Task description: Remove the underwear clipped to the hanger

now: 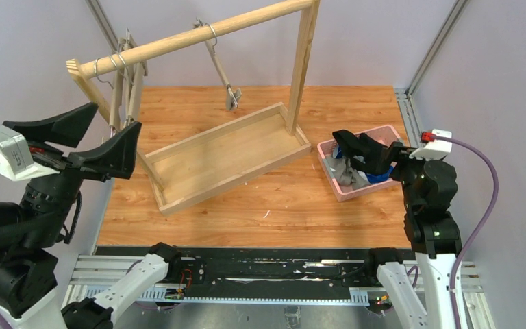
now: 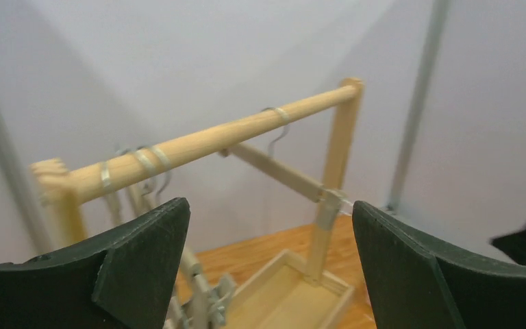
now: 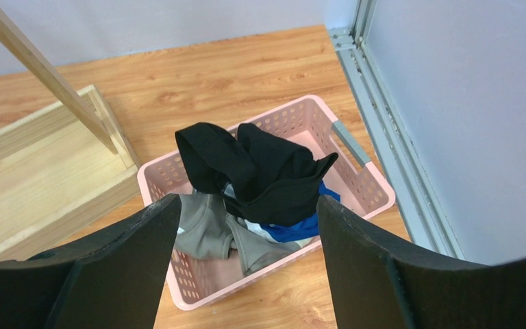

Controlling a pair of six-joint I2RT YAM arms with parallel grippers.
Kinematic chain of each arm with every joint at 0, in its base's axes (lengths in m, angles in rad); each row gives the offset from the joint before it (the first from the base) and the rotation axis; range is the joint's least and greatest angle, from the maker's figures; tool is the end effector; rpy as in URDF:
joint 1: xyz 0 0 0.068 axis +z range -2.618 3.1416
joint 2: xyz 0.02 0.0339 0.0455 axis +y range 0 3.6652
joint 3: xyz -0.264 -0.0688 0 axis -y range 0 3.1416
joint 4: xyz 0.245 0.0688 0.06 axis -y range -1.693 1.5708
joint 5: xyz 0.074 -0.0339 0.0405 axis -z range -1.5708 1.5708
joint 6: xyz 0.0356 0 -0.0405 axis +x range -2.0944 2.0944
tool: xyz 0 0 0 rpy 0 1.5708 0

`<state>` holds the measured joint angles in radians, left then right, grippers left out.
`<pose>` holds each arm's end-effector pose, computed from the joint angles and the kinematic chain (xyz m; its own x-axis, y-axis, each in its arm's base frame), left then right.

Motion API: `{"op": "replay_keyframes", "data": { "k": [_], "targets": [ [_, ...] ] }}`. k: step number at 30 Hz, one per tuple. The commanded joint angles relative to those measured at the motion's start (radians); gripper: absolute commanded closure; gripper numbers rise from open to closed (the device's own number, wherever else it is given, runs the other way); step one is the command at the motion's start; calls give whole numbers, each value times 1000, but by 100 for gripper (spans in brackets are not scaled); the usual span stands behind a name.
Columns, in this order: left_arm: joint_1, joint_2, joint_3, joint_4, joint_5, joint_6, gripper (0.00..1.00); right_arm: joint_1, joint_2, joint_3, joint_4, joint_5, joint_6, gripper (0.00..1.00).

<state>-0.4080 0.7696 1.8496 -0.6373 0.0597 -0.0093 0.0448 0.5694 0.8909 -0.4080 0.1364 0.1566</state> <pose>-0.0082 0.0013 0.5885 0.3891 -0.1783 -0.9038 0.4492 0.8933 0.0172 0.1201 0.0005 0.3807 -0.0711 0.1515 -0.9859 0.1033 0.9842 0.1438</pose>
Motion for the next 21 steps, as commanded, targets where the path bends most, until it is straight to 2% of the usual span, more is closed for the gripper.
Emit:
{"op": "replay_keyframes", "data": {
  "k": [1,4,10,21],
  "targets": [
    [4,-38,-66,-104,-414,115,2,-10,-57,12,10,49,-11,26],
    [3,-64,-128,-119,-626,152,2,-10,-88,14,5,66,-12,26],
    [3,-71,-245,-115,-821,166,2,-10,-100,22,-6,44,-17,26],
    [3,-30,-313,-75,-882,185,2,-9,-64,10,-9,10,-16,26]
  ]
}}
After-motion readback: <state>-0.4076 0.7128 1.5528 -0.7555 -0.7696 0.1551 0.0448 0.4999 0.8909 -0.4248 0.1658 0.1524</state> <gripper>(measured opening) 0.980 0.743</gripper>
